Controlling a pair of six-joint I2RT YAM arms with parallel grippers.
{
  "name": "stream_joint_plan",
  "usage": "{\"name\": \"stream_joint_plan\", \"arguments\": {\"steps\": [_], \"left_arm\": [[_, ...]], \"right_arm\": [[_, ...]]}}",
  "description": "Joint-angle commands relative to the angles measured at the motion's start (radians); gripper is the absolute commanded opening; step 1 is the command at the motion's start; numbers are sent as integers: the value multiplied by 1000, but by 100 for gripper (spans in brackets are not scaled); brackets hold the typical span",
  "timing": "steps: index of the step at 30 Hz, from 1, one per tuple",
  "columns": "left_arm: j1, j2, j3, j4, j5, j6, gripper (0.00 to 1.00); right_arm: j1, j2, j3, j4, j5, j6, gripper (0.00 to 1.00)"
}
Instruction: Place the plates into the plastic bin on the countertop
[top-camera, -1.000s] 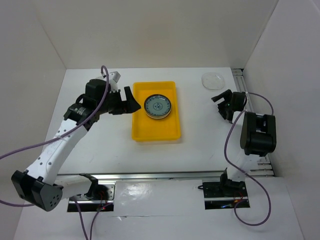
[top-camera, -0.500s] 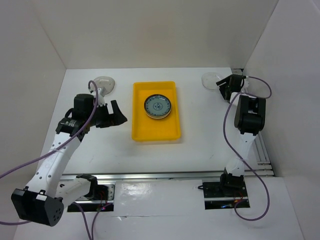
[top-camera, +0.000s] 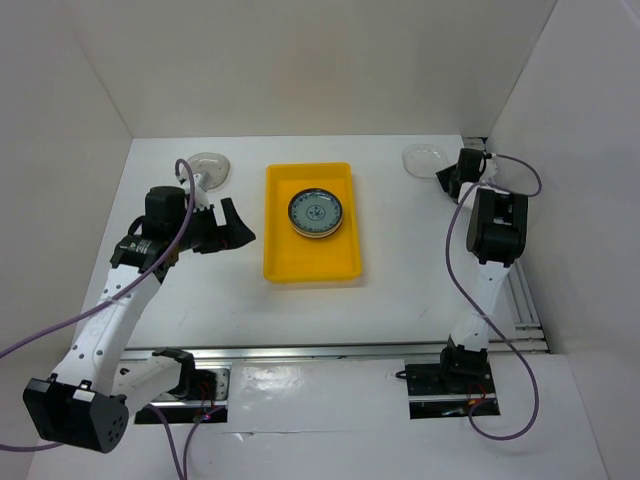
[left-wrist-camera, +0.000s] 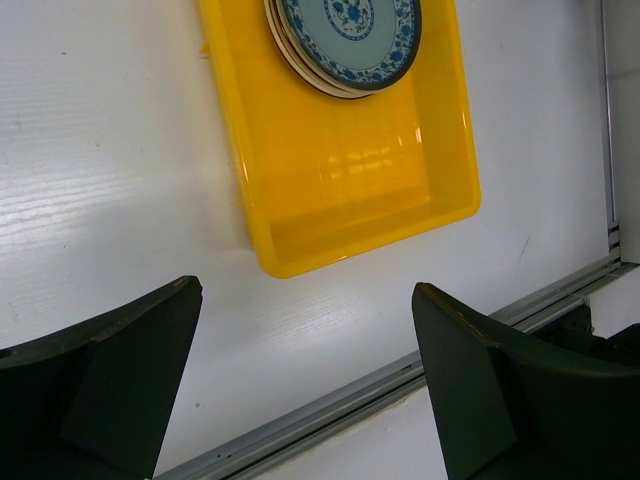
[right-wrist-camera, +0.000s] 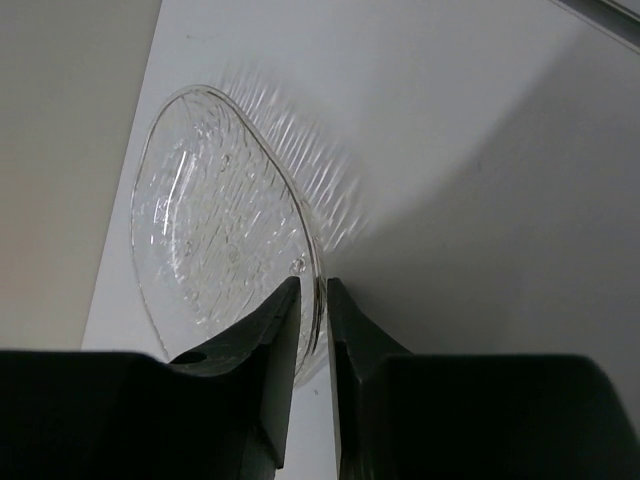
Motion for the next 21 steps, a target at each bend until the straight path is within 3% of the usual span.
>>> {"name": "stream_joint_plan", "arguments": {"steps": [1,5,11,16,18,21], "left_arm": [[6,-17,4,27,23,14,100],[6,-17,4,27,14,14,100],[6,-17,4,18,5,5,100],[6,-17,4,8,-53,-5,100],[15,-17,4,8,-72,-15,100],[36,-6,4,-2,-92,-25,100]], "right_arm": [[8,116,-19,-241,36,-15,25],[8,116,1,-264,3,-2,0],[18,-112,-156,-98,-42,41,0],[28,-326,-355,156,-120,4,0],[44,-352,-331,193,-244,-95,0],[96,-311,-186,79,-370,-316,0]]}}
